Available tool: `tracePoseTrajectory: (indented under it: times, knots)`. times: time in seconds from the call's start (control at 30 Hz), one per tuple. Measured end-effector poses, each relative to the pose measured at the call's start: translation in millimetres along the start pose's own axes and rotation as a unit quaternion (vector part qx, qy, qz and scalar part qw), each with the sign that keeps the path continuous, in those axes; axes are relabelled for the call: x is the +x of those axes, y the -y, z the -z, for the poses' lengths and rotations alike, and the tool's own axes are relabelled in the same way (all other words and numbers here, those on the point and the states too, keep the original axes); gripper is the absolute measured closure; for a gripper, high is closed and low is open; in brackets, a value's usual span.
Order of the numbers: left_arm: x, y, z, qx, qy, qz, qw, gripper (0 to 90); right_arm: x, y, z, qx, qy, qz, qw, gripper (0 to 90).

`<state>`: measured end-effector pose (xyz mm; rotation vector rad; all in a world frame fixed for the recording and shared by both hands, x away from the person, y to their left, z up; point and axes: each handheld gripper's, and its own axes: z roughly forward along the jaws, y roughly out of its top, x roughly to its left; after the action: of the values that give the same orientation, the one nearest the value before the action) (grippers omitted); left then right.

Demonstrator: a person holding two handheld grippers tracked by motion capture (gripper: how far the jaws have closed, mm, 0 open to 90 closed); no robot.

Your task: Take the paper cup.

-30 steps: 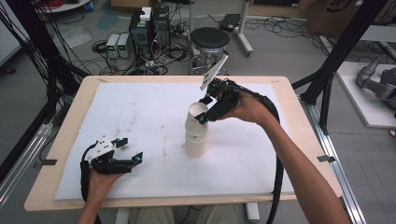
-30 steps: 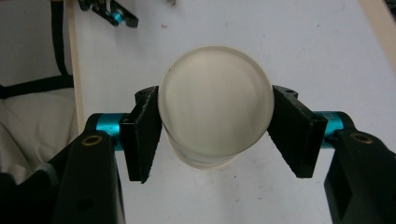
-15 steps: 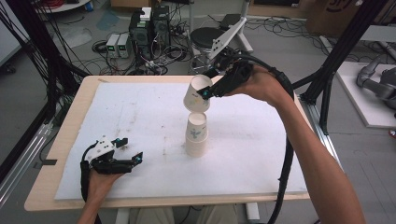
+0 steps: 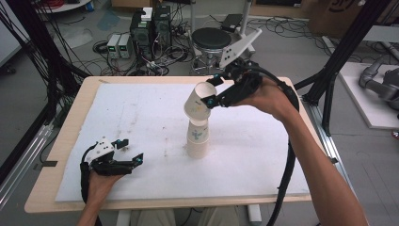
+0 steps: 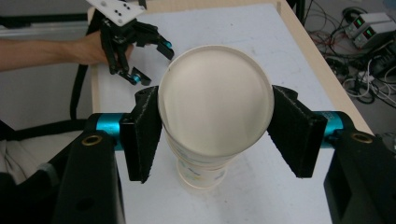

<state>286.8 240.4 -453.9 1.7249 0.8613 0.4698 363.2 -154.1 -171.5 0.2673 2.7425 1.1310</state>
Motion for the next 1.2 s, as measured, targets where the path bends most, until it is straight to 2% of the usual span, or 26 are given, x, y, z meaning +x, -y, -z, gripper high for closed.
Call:
tracePoseTrajectory:
  times: [0.07, 0.2, 0.43, 0.5, 0.73, 1.0, 1.1, 1.2]
  knots:
    - [0.2, 0.0, 0.2, -0.001, 0.000, 0.001, 1.0000, 13.5, 3.3, 4.4, -0.3, -0.005, -0.001, -0.001, 1.0000, 38.4]
    - [0.6, 0.1, 0.6, -0.002, 0.001, 0.000, 1.0000, 13.5, 20.9, 25.8, -3.3, -0.041, -0.008, -0.008, 0.9991, 38.4]
    - [1.0, 0.2, 0.8, -0.003, 0.004, 0.003, 1.0000, 13.5, 39.9, 48.9, -10.4, -0.068, -0.014, -0.013, 0.9975, 38.4]
    - [0.9, 0.2, 1.0, -0.004, 0.005, 0.000, 1.0000, 13.5, 49.3, 60.7, -16.4, -0.093, -0.020, -0.018, 0.9953, 38.4]
    - [0.2, 0.4, 1.1, -0.005, 0.003, -0.001, 1.0000, 13.5, 69.2, 88.2, -36.3, -0.131, -0.032, -0.030, 0.9904, 38.4]
    - [0.2, 0.3, 1.1, -0.004, 0.003, -0.002, 1.0000, 13.5, 79.9, 115.5, -56.0, -0.154, -0.035, -0.036, 0.9867, 38.4]
    - [-0.7, 0.2, 0.7, -0.002, 0.002, -0.005, 1.0000, 13.5, 84.1, 129.5, -66.6, -0.168, -0.043, -0.048, 0.9838, 38.4]
    - [-0.8, 0.2, 0.9, -0.003, 0.002, -0.009, 1.0000, 13.5, 85.8, 137.2, -74.8, -0.171, -0.046, -0.048, 0.9829, 38.4]
